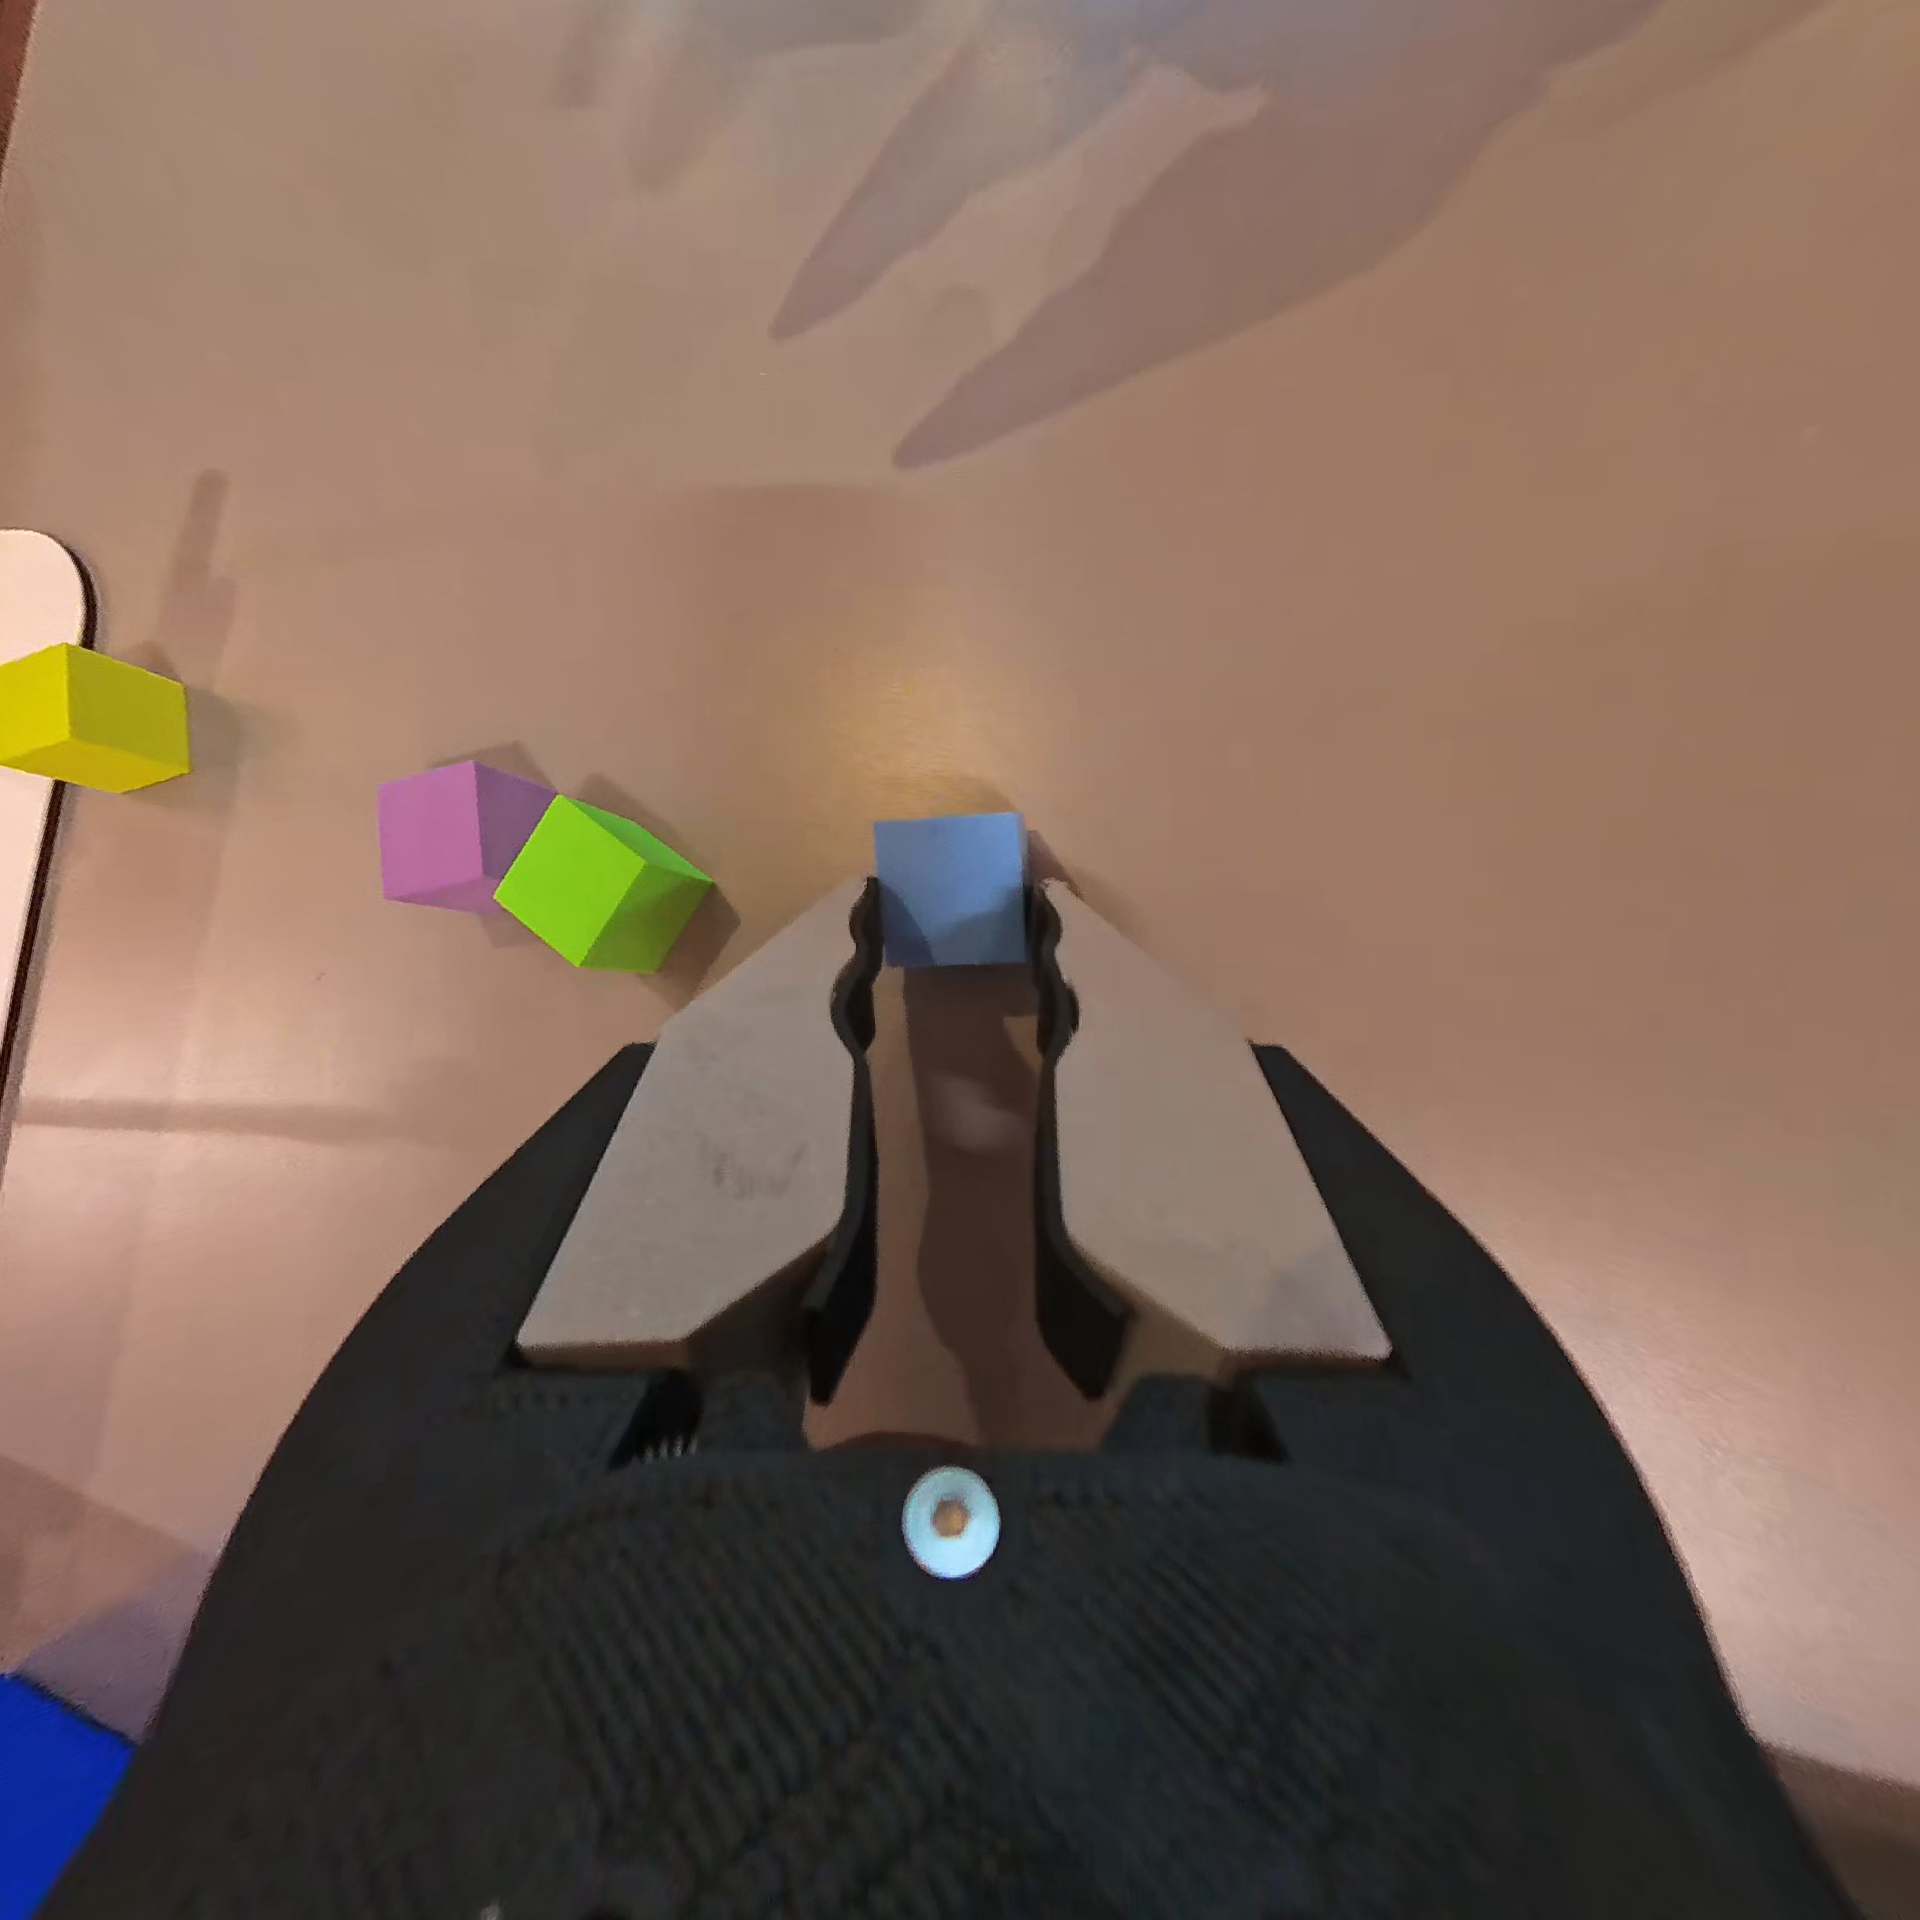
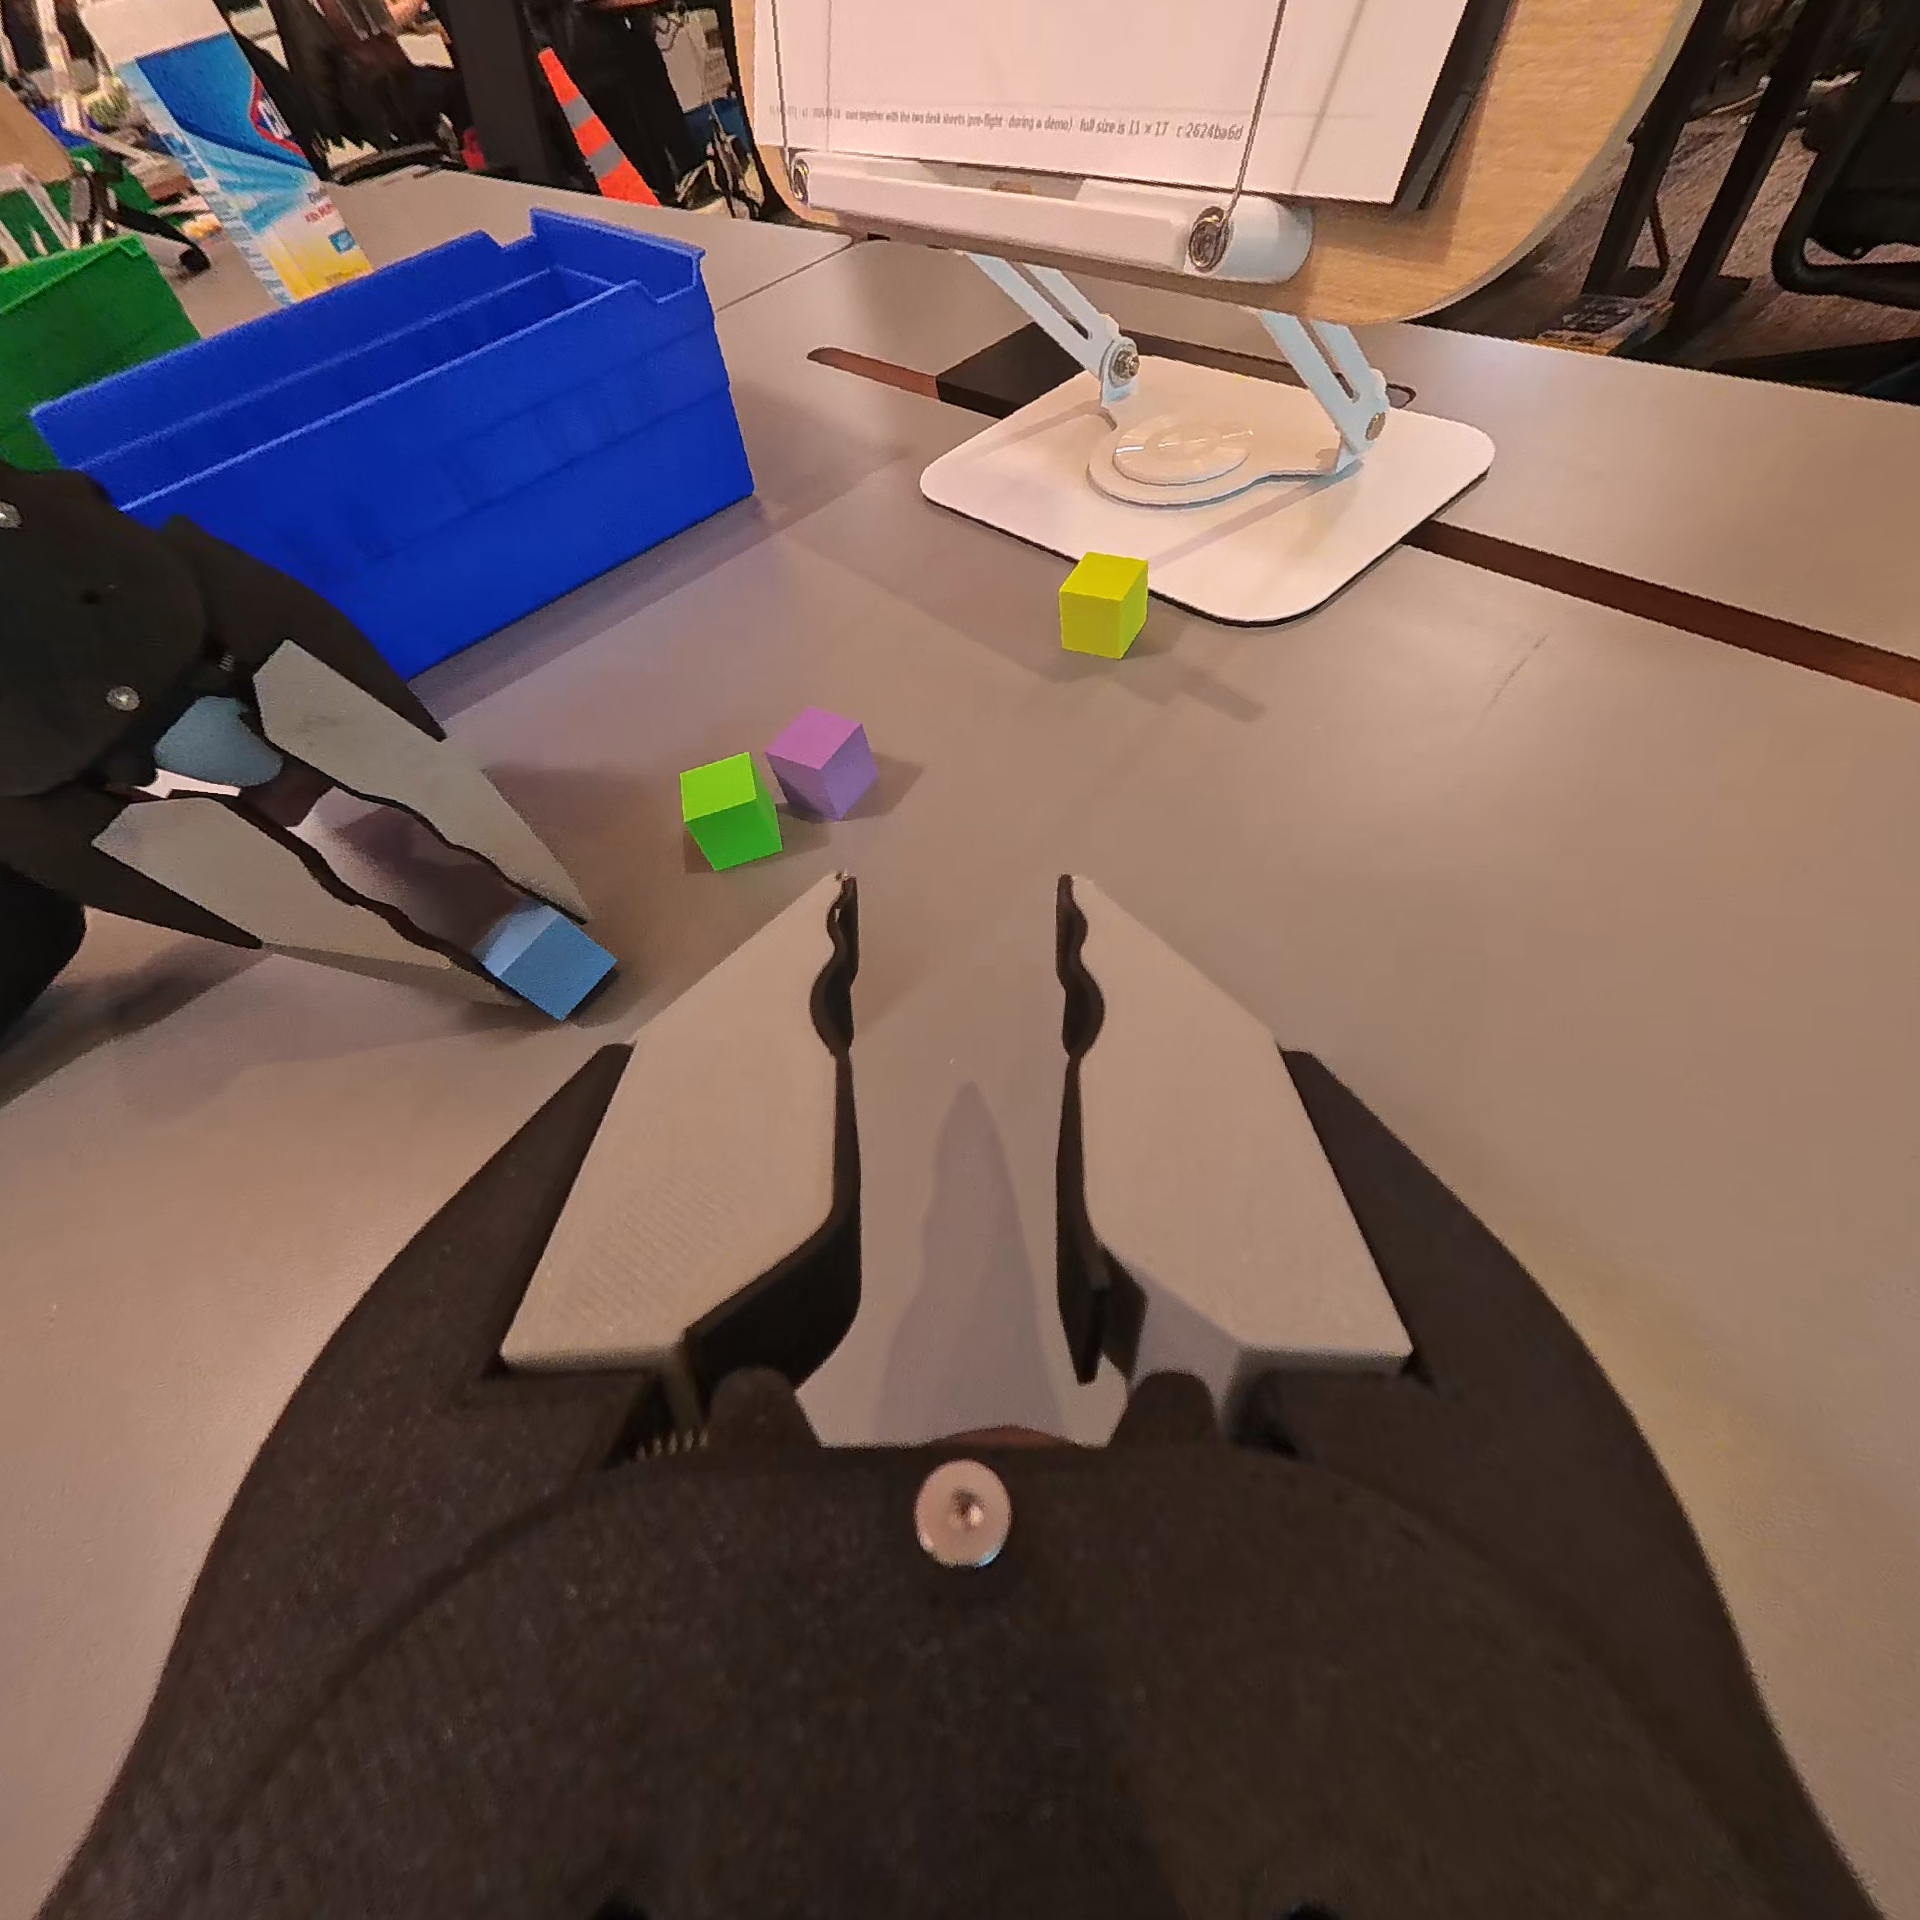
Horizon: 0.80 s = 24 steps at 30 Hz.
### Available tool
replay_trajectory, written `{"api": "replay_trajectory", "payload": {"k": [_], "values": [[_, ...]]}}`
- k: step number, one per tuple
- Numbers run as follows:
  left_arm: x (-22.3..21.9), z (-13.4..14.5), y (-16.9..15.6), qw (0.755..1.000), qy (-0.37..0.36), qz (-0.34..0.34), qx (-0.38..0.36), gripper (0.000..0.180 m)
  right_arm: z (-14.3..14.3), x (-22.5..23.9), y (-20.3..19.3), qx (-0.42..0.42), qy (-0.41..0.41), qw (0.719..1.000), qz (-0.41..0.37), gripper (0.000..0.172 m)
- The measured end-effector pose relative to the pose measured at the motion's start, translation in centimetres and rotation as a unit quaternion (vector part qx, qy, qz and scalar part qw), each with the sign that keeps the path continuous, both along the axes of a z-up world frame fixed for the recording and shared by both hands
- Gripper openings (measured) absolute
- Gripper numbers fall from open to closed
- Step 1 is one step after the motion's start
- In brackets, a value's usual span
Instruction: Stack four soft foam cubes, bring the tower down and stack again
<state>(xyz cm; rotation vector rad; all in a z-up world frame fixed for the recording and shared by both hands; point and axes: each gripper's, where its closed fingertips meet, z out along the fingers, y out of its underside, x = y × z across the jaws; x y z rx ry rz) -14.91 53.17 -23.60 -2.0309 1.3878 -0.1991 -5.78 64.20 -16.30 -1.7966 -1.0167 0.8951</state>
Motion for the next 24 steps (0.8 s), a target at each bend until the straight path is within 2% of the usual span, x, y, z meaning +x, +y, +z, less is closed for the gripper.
{"api": "replay_trajectory", "payload": {"k": [6,7,8,11,15,17,20,24], "values": [[0.0,-0.4,0.2,1.000,0.007,0.006,-0.002,0.028,-0.2,-0.1,0.0,0.000,-0.004,1.000,0.001,0.035],[0.0,-0.5,0.2,1.000,0.009,0.008,-0.003,0.031,-0.1,-0.1,0.0,0.000,-0.003,1.000,0.001,0.035],[0.1,-0.4,0.2,1.000,0.005,0.009,-0.004,0.040,-0.1,0.0,0.0,0.000,-0.002,1.000,0.001,0.035],[0.7,0.5,-0.2,0.999,-0.030,0.008,-0.020,0.047,-0.1,0.0,0.0,0.000,-0.002,1.000,0.000,0.035],[0.5,2.2,0.4,0.997,-0.072,0.026,-0.005,0.048,-0.3,-0.1,0.0,-0.001,-0.005,1.000,0.001,0.036],[-0.3,3.0,1.6,0.994,-0.084,0.062,0.014,0.047,-0.3,-0.1,0.0,-0.001,-0.005,1.000,0.001,0.035],[-2.3,3.8,4.3,0.982,-0.101,0.154,0.046,0.043,-0.4,-0.1,0.0,-0.001,-0.005,1.000,0.000,0.035],[-3.5,3.4,6.2,0.962,-0.132,0.237,0.039,0.042,-0.6,-0.2,0.0,-0.003,-0.008,1.000,0.000,0.035]]}}
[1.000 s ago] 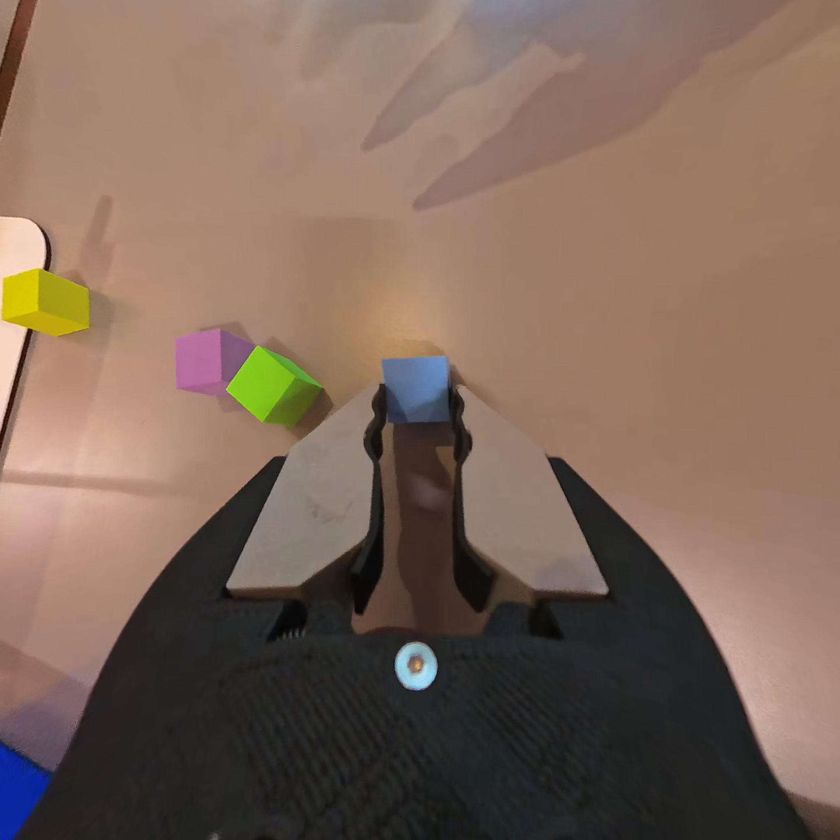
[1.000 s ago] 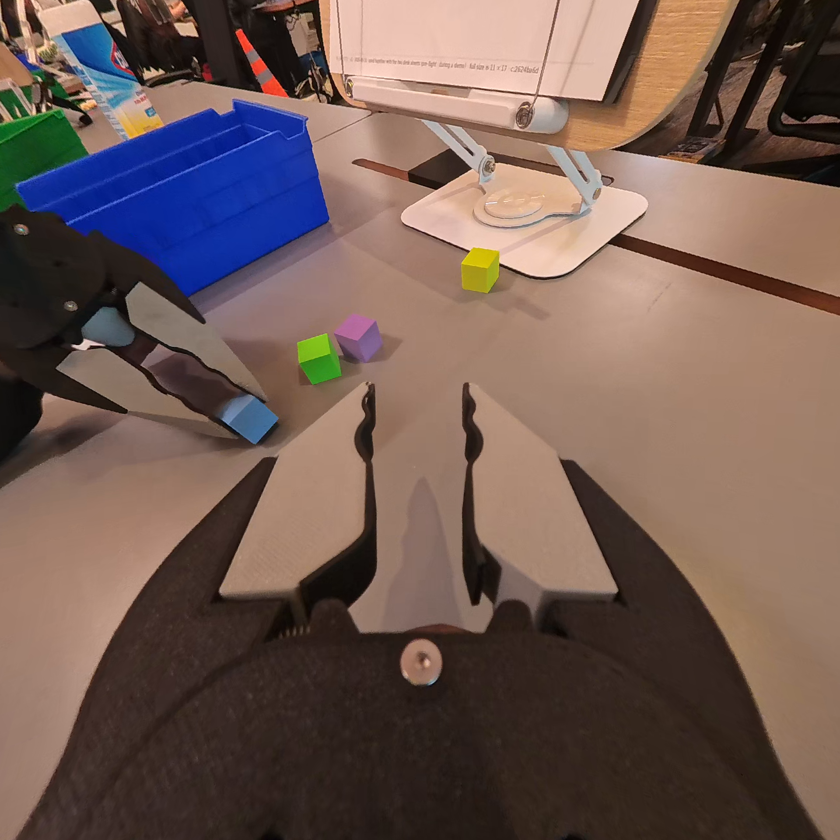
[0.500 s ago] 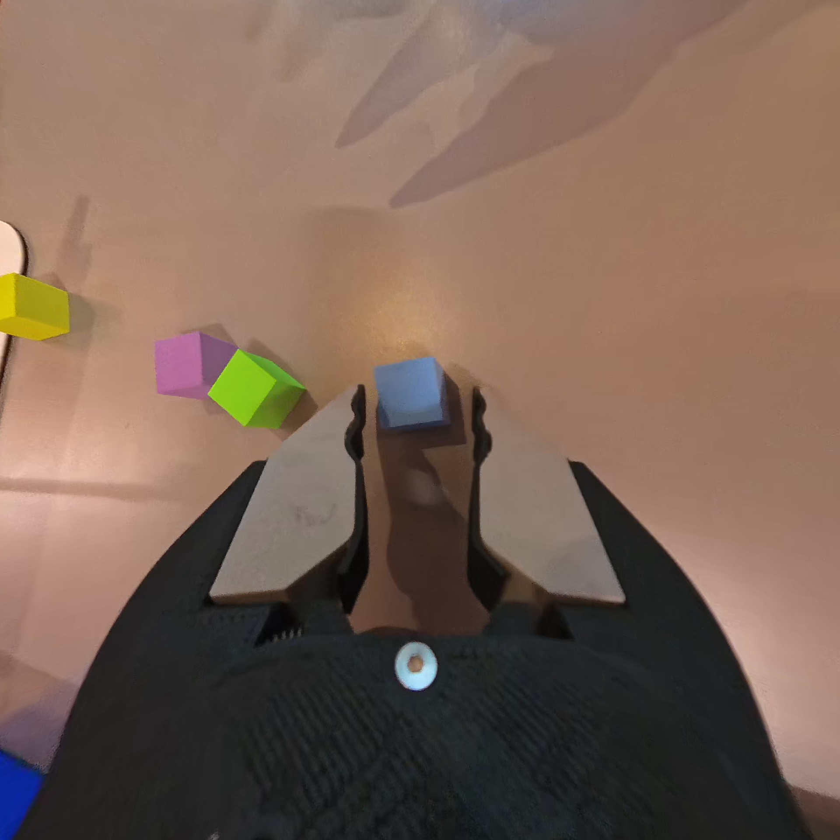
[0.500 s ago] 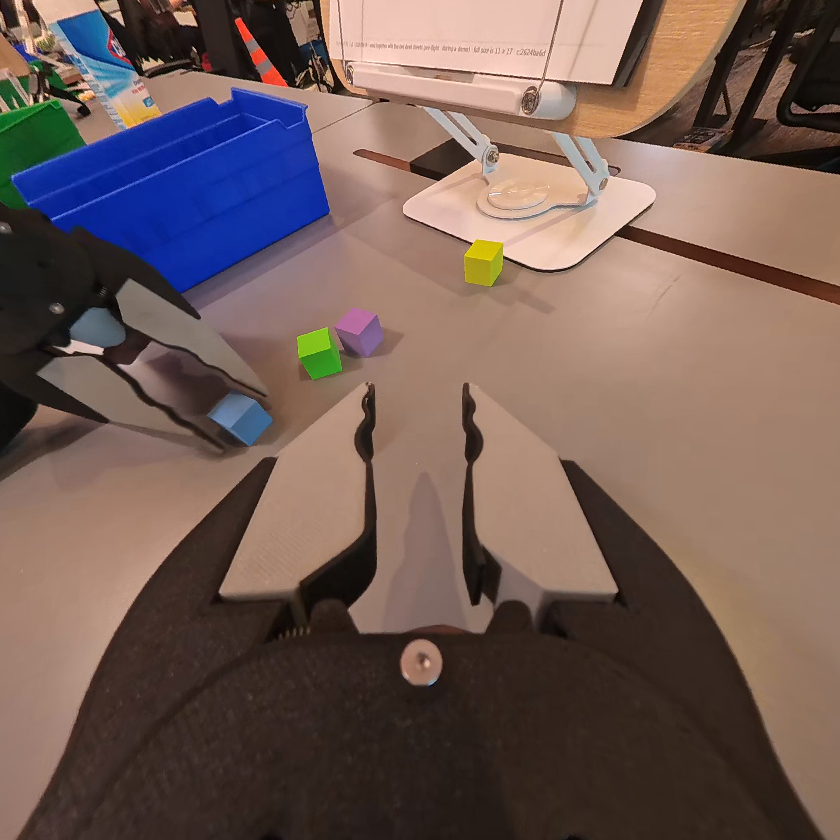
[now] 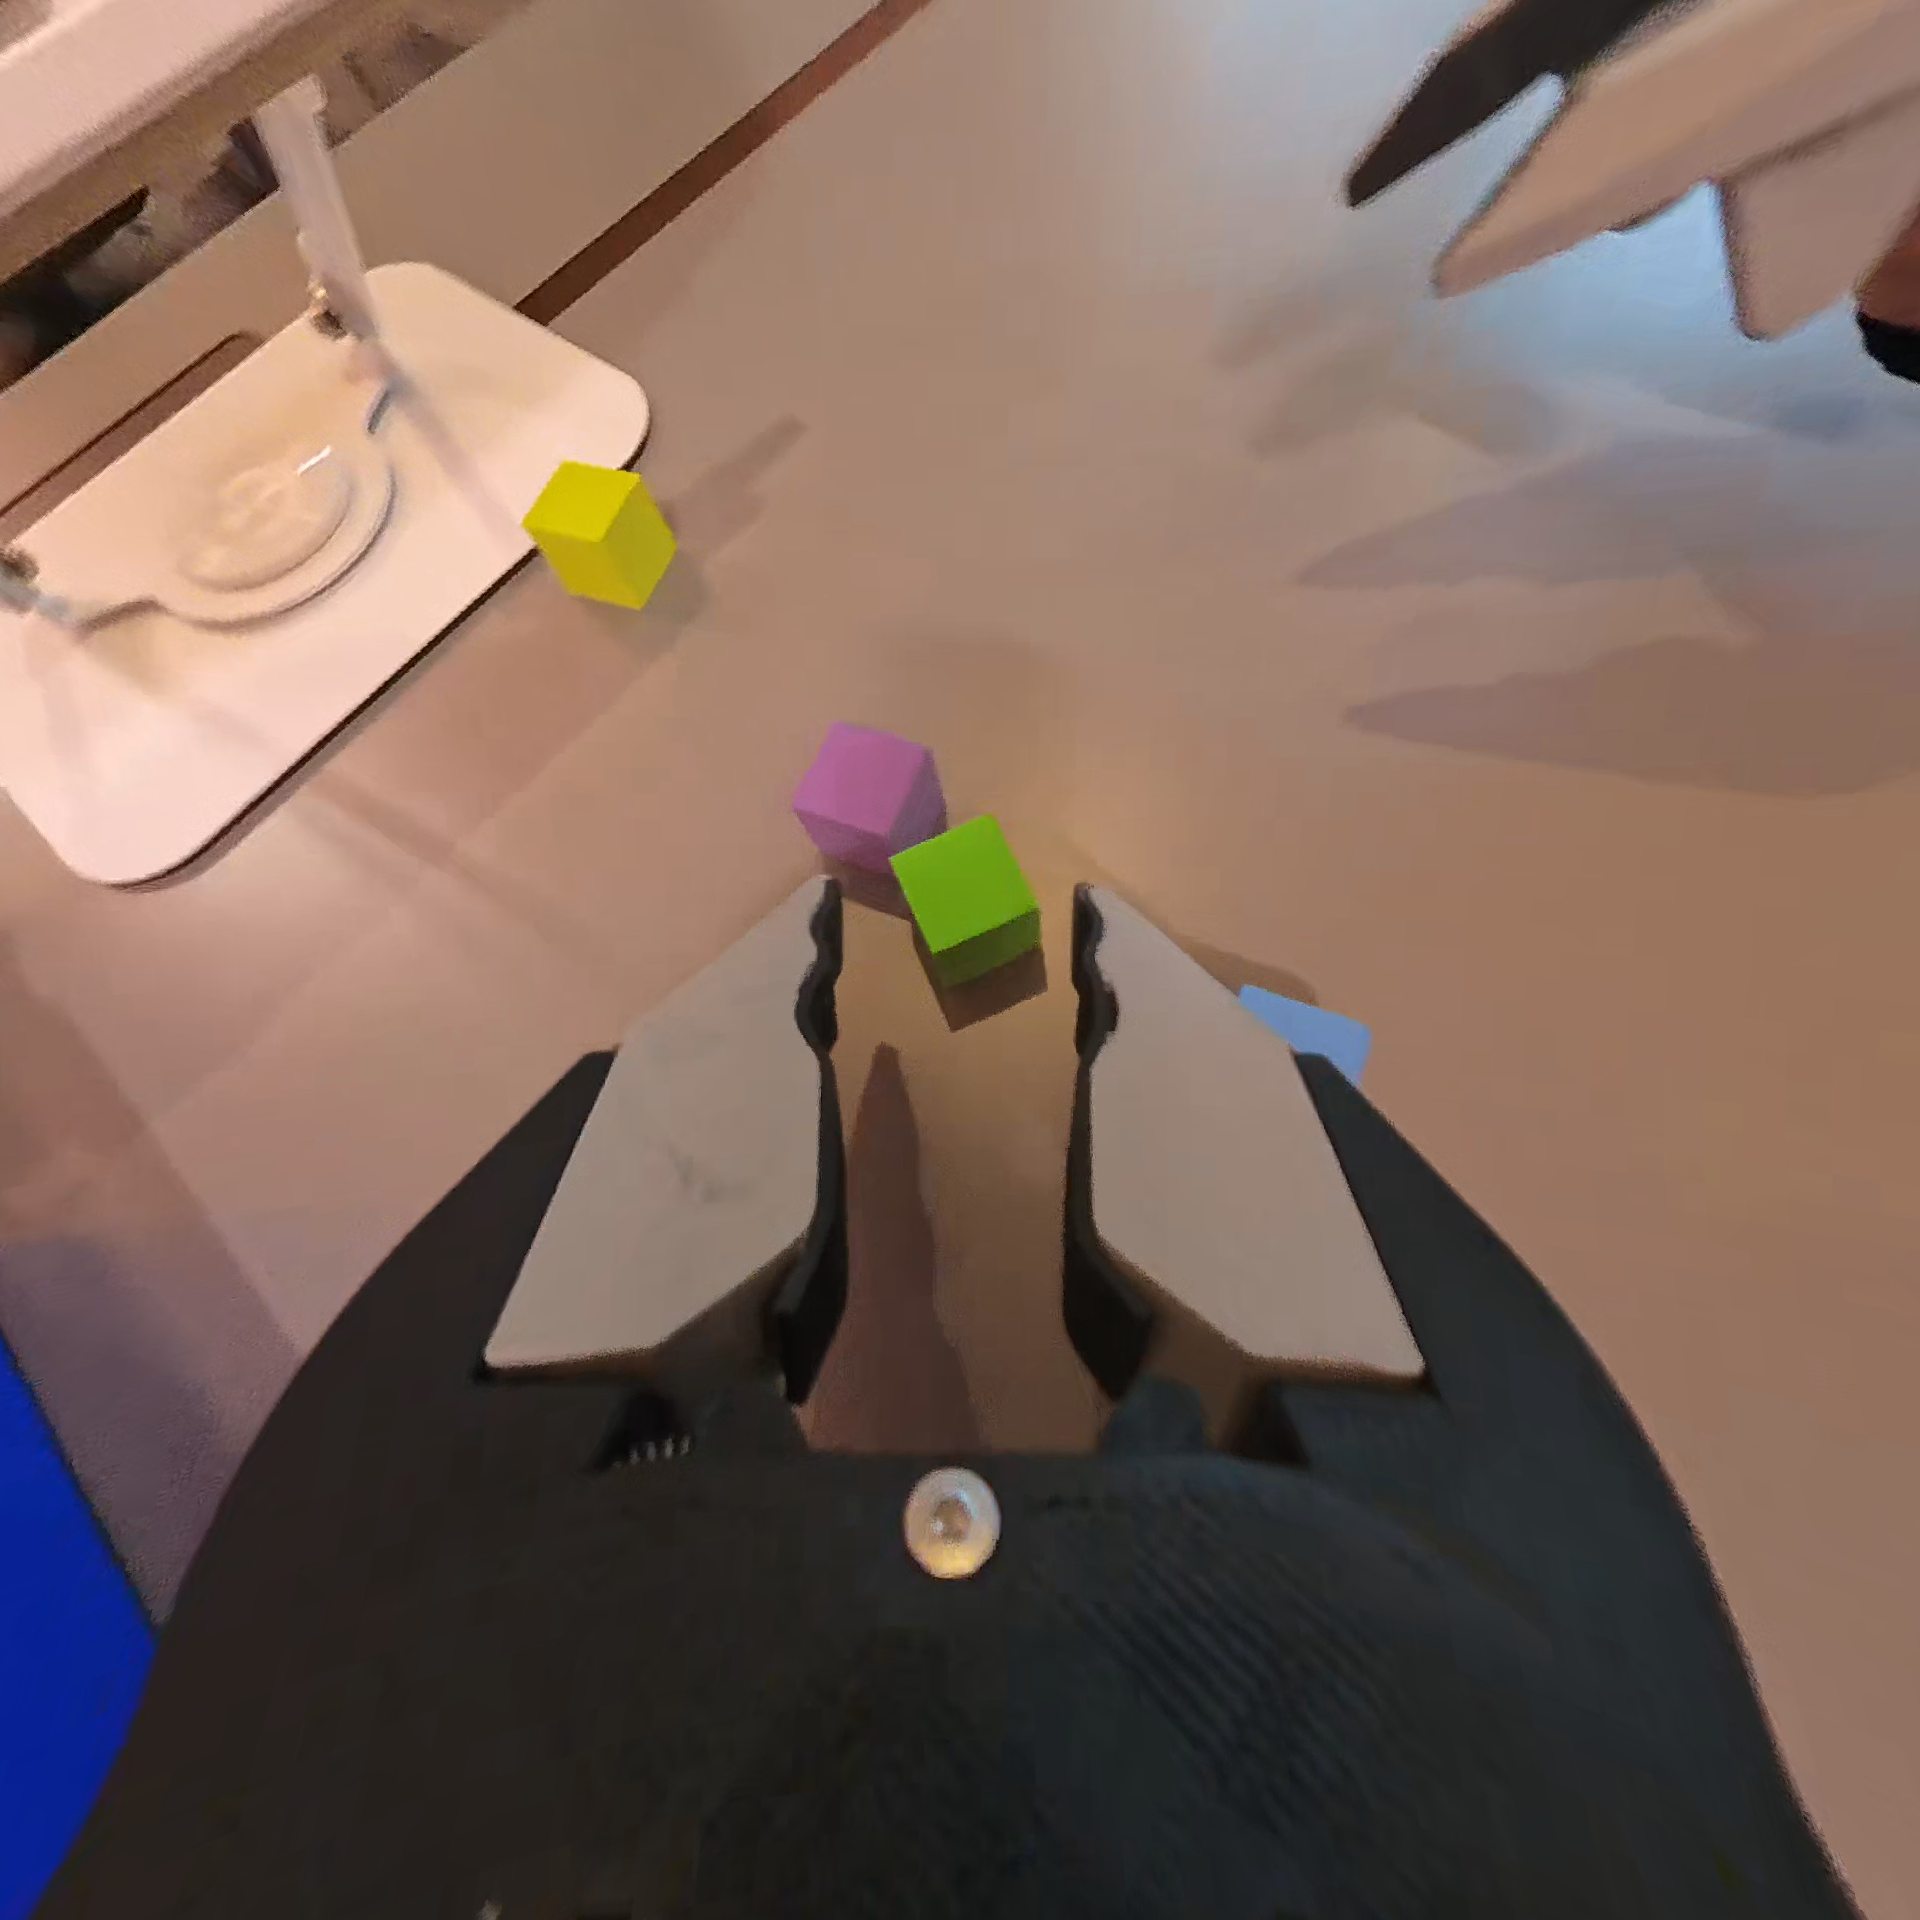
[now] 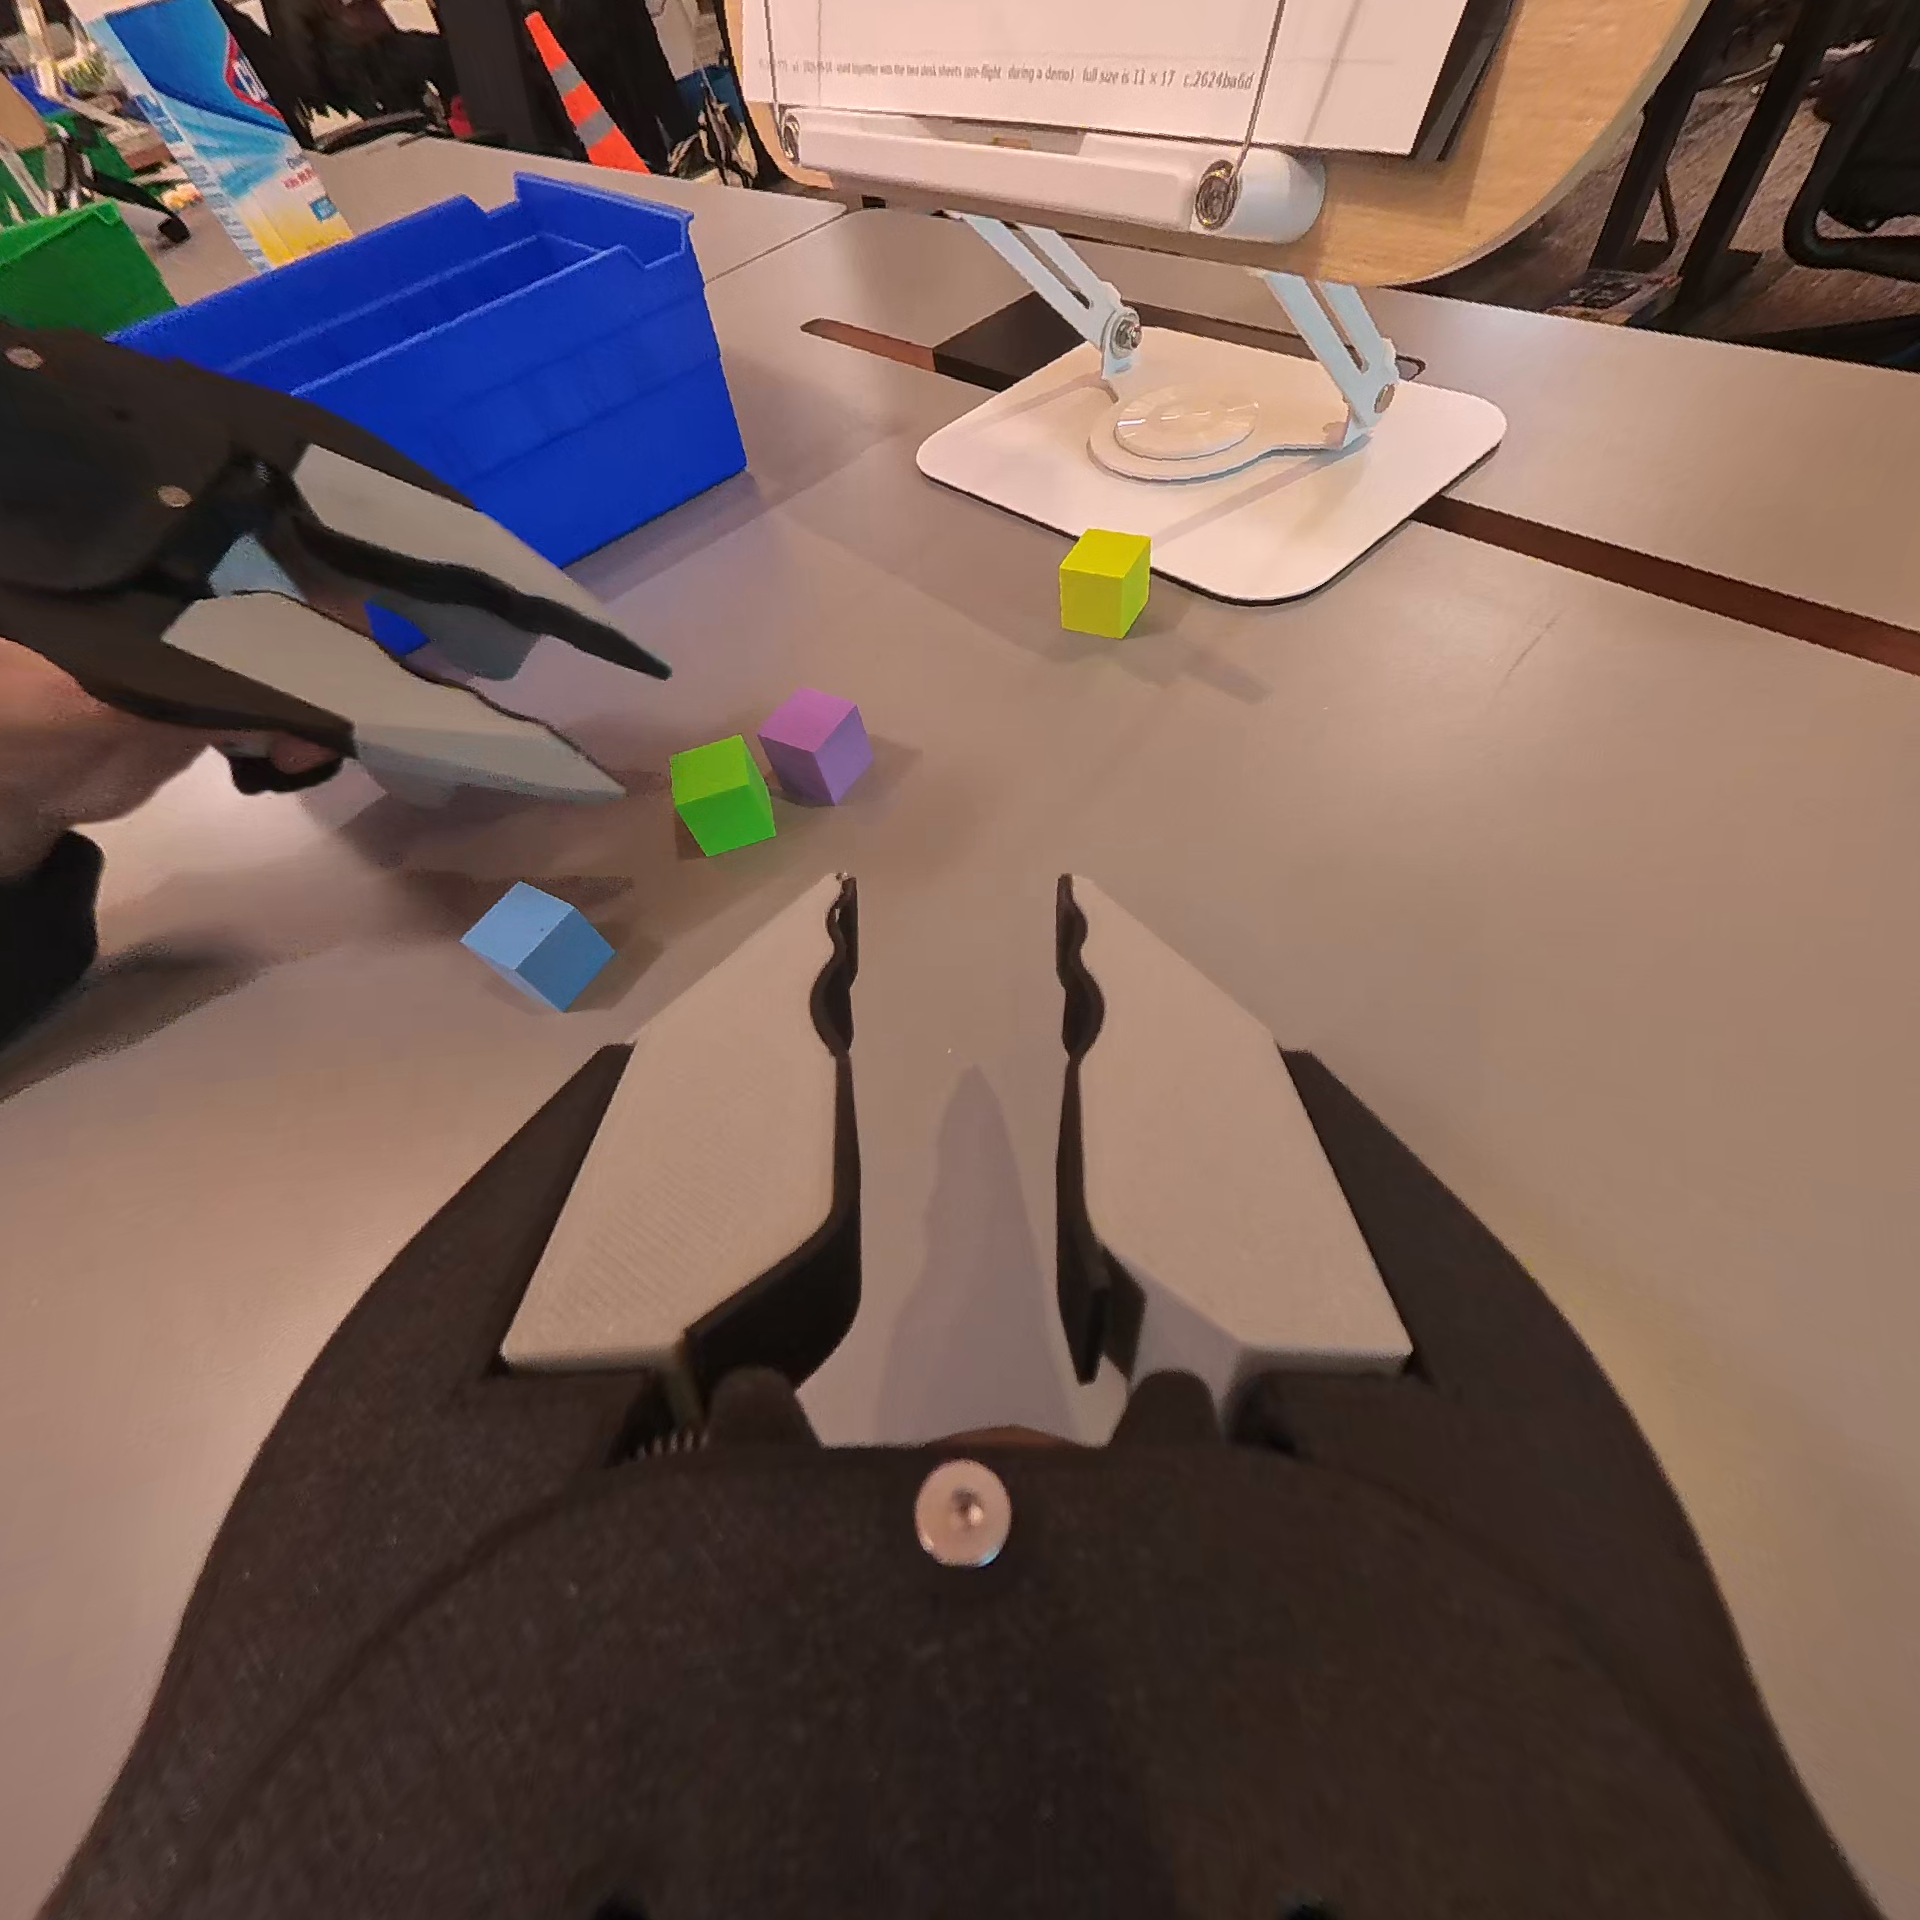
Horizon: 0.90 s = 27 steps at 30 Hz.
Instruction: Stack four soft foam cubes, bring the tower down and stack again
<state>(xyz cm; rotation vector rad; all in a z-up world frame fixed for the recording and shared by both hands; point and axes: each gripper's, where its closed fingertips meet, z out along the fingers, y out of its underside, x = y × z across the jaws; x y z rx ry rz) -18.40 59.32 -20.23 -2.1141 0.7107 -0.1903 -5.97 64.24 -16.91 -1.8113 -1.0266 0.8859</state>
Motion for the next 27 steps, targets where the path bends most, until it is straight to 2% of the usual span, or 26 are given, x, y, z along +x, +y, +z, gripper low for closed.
{"api": "replay_trajectory", "payload": {"k": [4,12,16,27], "values": [[0.6,-0.7,0.6,0.999,-0.034,0.023,-0.016,0.043,0.0,-0.1,0.0,0.001,-0.001,1.000,0.000,0.035],[0.4,-2.6,1.5,0.998,0.006,0.051,-0.027,0.044,0.0,-0.1,0.0,0.000,0.000,1.000,0.000,0.035],[0.0,-3.9,1.6,0.998,0.032,0.049,-0.038,0.028,0.1,-0.1,-0.1,0.001,0.001,1.000,-0.001,0.035],[-0.5,-2.1,1.0,1.000,0.009,0.022,-0.015,0.027,-0.1,-0.2,-0.1,0.006,-0.003,1.000,-0.002,0.036]]}}
